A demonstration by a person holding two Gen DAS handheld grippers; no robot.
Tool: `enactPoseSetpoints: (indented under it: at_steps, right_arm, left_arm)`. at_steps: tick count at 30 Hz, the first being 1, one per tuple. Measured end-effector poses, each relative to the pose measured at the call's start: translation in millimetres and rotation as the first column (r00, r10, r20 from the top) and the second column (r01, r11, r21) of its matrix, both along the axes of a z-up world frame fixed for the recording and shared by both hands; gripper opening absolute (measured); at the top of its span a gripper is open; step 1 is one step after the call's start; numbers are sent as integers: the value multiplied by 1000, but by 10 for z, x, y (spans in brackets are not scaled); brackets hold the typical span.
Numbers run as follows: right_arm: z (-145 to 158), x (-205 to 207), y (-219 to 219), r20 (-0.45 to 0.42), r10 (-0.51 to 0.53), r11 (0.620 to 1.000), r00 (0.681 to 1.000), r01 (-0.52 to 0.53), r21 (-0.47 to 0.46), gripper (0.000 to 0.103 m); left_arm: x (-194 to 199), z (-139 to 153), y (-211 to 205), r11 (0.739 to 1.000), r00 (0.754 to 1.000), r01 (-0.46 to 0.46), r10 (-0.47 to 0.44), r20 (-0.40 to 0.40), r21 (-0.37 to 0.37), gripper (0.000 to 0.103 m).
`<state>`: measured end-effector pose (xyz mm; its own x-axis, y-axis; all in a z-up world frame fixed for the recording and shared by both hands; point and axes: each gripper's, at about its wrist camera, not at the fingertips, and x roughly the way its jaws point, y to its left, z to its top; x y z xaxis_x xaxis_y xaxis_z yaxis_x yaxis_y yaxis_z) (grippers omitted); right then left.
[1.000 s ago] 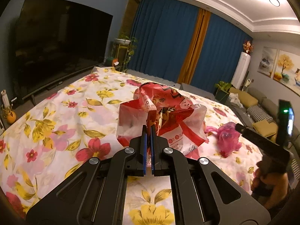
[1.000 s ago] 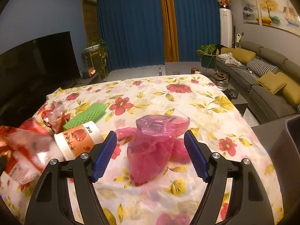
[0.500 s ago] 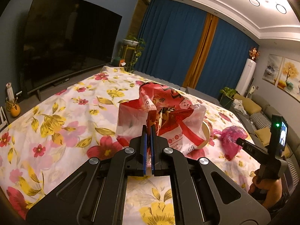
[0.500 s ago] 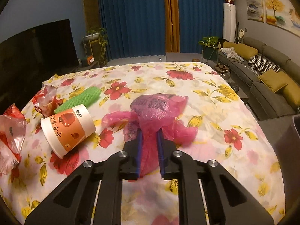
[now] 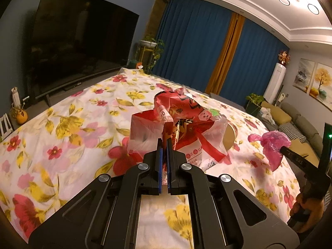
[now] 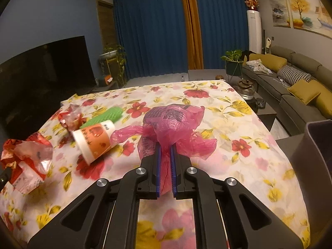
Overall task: Collect trash
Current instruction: 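Grasp the second pink plastic bag with the right tool while the left tool holds the snack bag, then carry the snack bag and pink bag off the bed toward the grey bin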
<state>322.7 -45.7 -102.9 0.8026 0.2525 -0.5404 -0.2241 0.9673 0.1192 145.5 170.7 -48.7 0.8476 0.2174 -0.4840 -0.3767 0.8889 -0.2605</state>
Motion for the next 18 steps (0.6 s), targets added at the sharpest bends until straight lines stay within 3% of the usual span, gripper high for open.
enactPoseSetpoints:
  at_steps: [18]
  right_arm:
    - [74,-690,-135,33,66,998,997,-67,18,9]
  left_arm:
    - [-281,-50,-375,996,996,87,-87,-11,7,2]
